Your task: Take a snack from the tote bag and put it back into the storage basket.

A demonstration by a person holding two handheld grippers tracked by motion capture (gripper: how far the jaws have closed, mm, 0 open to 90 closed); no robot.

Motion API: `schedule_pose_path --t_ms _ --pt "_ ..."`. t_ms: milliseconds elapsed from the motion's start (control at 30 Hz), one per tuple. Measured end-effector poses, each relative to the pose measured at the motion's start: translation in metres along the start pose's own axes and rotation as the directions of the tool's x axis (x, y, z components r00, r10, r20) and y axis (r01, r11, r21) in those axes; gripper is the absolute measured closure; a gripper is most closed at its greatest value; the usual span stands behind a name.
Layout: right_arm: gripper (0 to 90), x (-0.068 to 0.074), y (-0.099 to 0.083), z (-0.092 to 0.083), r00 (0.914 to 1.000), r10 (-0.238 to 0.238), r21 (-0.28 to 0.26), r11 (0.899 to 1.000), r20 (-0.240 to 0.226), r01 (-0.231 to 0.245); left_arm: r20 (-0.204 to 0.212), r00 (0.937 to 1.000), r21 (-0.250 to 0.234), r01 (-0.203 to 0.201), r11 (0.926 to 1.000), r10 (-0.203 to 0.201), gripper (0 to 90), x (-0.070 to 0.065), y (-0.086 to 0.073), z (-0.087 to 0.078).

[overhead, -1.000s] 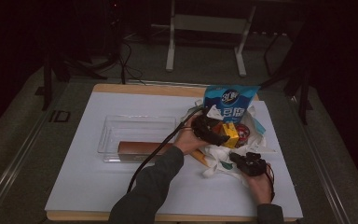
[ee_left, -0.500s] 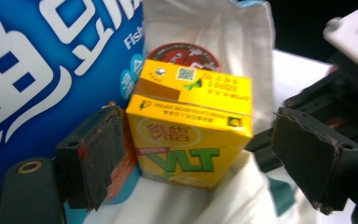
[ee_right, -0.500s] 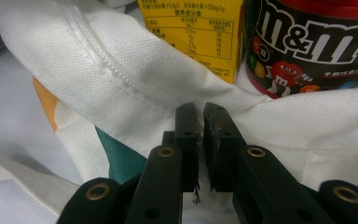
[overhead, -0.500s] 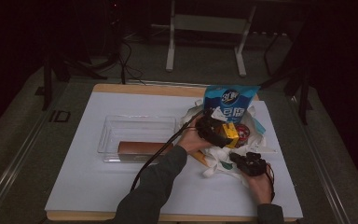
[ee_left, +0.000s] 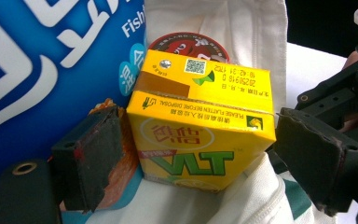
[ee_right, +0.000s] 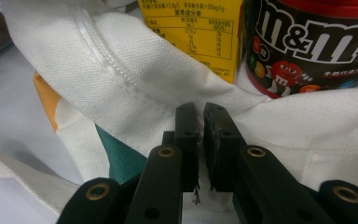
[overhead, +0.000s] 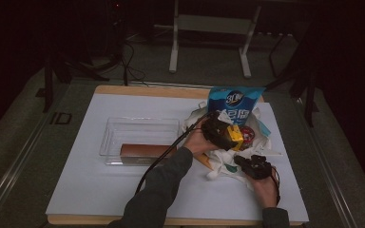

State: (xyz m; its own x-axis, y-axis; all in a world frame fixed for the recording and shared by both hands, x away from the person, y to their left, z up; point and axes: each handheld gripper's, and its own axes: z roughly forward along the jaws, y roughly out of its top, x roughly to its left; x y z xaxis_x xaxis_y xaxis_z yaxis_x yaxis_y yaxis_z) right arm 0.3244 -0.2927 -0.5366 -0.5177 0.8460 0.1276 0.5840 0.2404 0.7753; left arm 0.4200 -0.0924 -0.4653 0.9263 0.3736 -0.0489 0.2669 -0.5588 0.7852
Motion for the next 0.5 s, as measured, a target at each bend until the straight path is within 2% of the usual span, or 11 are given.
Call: schedule_pose_path --t_ms 333,500 --pt "84.1 0.0 0.0 0.0 1.0 0.002 0.0 1.0 -0.002 -0.002 -0.006 0.9998 0.001 -0.021 0.9998 0.021 16.2 -0.001 0.001 0.009" --pt "84.0 0.0 0.0 0.0 1.0 0.003 -0.001 1.0 -0.003 -0.003 0.005 0.9997 0.005 -0.023 0.9997 0.023 18.2 -0.001 -0.001 0.014"
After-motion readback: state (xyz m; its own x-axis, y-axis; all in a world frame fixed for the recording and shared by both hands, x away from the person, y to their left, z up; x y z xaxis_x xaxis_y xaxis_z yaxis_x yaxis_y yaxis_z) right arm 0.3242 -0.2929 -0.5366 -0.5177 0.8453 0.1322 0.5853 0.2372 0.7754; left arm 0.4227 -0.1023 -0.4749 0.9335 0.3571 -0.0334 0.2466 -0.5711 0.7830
